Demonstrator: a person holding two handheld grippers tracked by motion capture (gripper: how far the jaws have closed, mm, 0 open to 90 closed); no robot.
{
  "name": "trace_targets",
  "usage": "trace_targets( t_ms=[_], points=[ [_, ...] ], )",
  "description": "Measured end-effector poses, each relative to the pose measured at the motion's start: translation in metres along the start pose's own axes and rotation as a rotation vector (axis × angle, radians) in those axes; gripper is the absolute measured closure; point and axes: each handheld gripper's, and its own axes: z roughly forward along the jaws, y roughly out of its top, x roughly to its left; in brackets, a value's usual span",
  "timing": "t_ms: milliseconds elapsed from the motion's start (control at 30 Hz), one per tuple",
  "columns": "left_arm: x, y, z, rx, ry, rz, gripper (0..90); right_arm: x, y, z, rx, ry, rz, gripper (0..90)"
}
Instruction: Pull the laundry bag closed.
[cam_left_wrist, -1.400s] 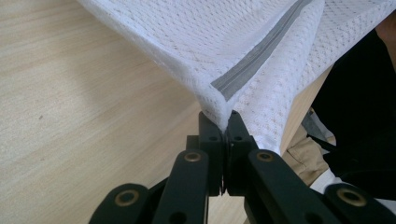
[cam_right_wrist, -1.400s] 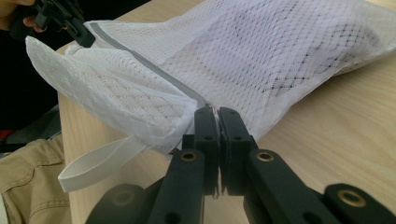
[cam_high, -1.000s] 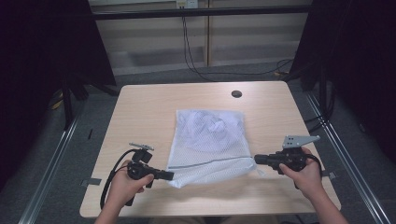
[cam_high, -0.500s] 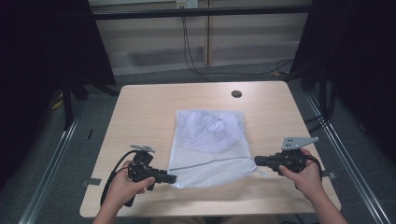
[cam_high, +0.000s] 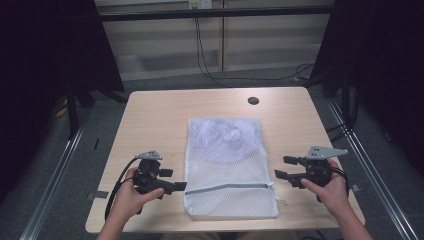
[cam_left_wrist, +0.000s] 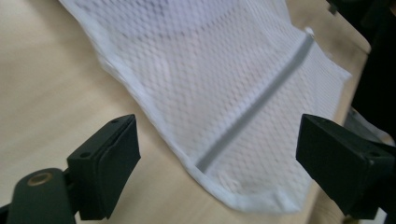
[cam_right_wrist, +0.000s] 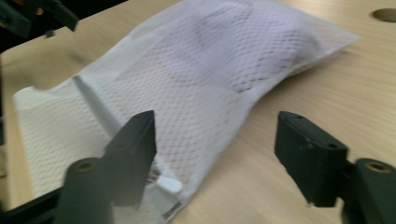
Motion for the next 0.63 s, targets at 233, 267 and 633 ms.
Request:
trace_targets(
  t_ms=[233, 267, 633],
  points=[
    [0.002, 0.004, -0.014, -0.163, 0.254, 0.142, 7.6, -0.008, -0.003, -0.009, -0.043, -0.162, 0.027, 15.6],
    [0.002, 0.004, -0.015, -0.172, 0.282, 0.157, 7.4, -0.009, -0.003, -0.011, -0.047, -0.191, 0.031, 15.5],
    [0.009, 0.0, -0.013, -0.2, 0.344, 0.169, 5.4, -0.016, -0.008, -0.013, -0.04, -0.254, 0.057, 13.3]
  ],
)
